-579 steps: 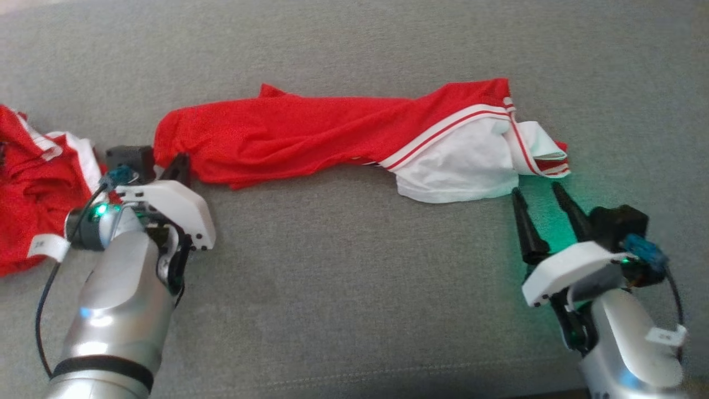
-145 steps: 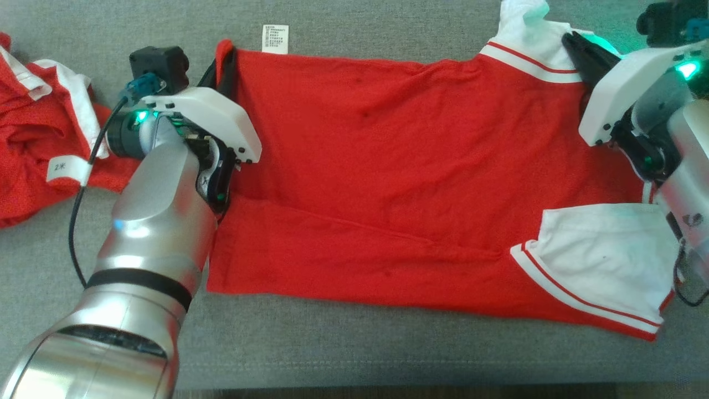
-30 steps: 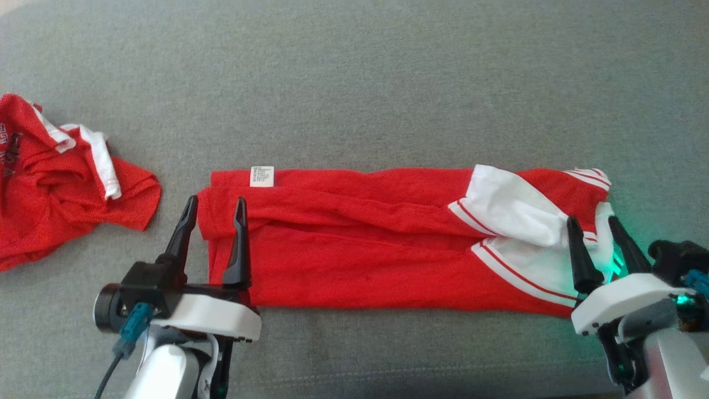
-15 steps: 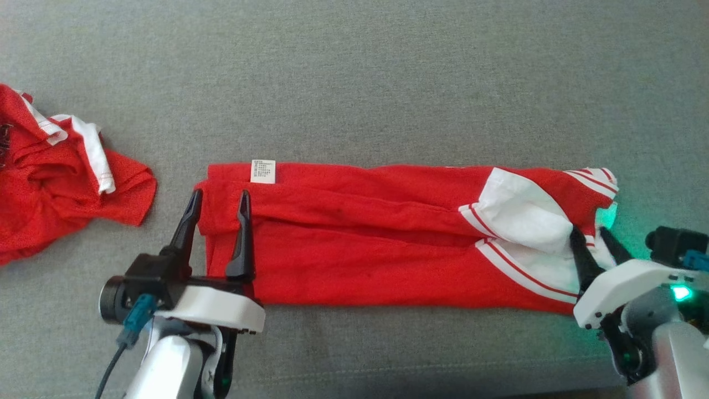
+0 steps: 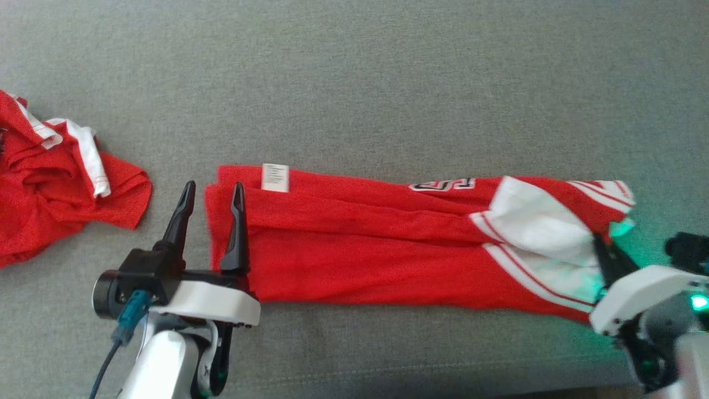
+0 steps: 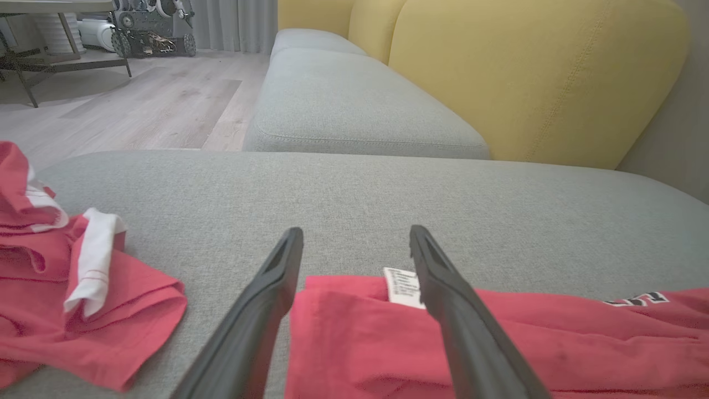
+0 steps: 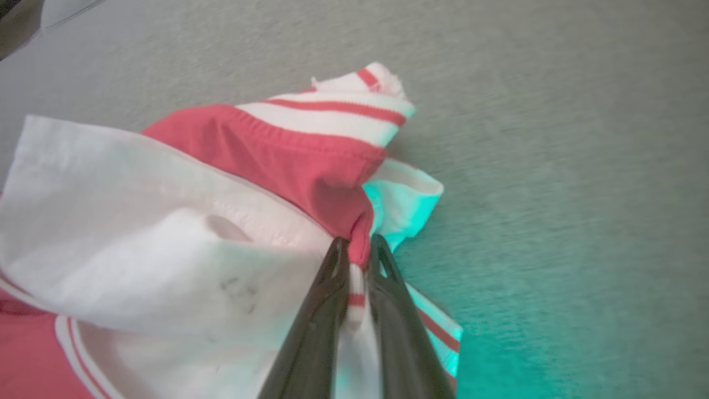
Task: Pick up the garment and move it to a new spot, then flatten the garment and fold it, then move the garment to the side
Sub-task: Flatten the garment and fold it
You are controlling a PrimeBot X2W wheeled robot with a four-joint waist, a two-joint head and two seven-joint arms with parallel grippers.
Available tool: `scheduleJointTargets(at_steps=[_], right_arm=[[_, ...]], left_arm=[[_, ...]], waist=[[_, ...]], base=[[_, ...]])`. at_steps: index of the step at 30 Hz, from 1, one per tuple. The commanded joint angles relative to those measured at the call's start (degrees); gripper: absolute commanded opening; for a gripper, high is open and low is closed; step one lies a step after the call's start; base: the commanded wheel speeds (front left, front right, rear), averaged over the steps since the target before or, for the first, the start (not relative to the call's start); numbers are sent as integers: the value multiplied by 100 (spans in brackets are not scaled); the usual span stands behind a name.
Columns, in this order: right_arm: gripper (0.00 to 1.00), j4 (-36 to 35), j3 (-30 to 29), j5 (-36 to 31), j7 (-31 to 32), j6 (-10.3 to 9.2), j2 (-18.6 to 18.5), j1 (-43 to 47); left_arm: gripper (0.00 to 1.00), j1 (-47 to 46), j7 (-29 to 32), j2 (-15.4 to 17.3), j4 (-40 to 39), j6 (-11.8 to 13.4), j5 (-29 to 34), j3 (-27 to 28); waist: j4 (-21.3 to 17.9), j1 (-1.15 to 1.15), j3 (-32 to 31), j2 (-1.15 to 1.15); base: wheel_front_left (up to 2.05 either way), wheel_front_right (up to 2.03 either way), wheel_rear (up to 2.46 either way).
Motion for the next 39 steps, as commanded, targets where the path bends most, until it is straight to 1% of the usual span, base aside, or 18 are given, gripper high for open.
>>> scheduleJointTargets(at_steps=[1,6,9,12,14,17,22,24,26,29,32,34,35,39], right_arm=[[0,-158,-52,20,-39,-5,-182,37],[0,-346,-601,17,-90,-5,-432,-22],[0,-509,-885,-17,-44,-5,-499,-45],[0,-774,-946,10,85,-5,-521,-66],[0,-1053,-749,118,208,-5,-524,-91],[0,-1630,-361,487,486,-5,-400,-120],[0,-2578,451,1052,948,-5,-243,-134],[0,-2815,862,1247,1048,-5,-167,-175],[0,-2890,1273,1471,1095,-5,-54,-220],[0,-2686,1890,1721,1104,-5,90,-294],[0,-2241,2438,1967,923,-5,209,-440],[0,-1854,2801,2007,709,-5,243,-596],[0,-1433,3167,2211,448,-5,260,-761],[0,-590,3764,2506,-153,-5,265,-1199]], left_arm=[[100,-147,-68,18,-198,-17,62,221],[100,-135,-68,-28,-196,-53,91,266],[100,-115,-68,-59,-200,-61,115,282],[100,-65,-68,-83,-204,-58,133,298],[100,-19,-69,-88,-207,-51,139,324],[100,36,-69,-90,-183,-67,144,340],[100,85,-69,-94,-142,-99,155,332],[100,96,-69,-94,-128,-113,157,327],[100,103,-69,-98,-112,-122,160,310],[100,96,-69,-106,-88,-143,160,280],[100,86,-69,-116,-85,-142,163,269],[100,80,-69,-123,-80,-153,160,254],[100,56,-69,-133,-72,-166,160,238],[100,-7,-69,-164,-52,-179,171,205]], waist=[[-7,0,-3,0],[-35,0,-22,0],[-57,0,-52,0],[-91,0,-118,0],[-138,0,-172,0],[-197,0,-272,0],[-235,0,-449,0],[-228,0,-498,0],[-207,0,-541,0],[-137,0,-578,0],[-35,0,-579,0],[54,0,-564,0],[151,0,-520,0],[345,0,-408,0]], base=[[0,0,0],[0,0,0],[0,0,0],[0,0,0],[0,0,0],[0,0,0],[0,0,0],[0,0,0],[0,0,0],[0,0,0],[0,0,0],[0,0,0],[0,0,0],[0,0,0]])
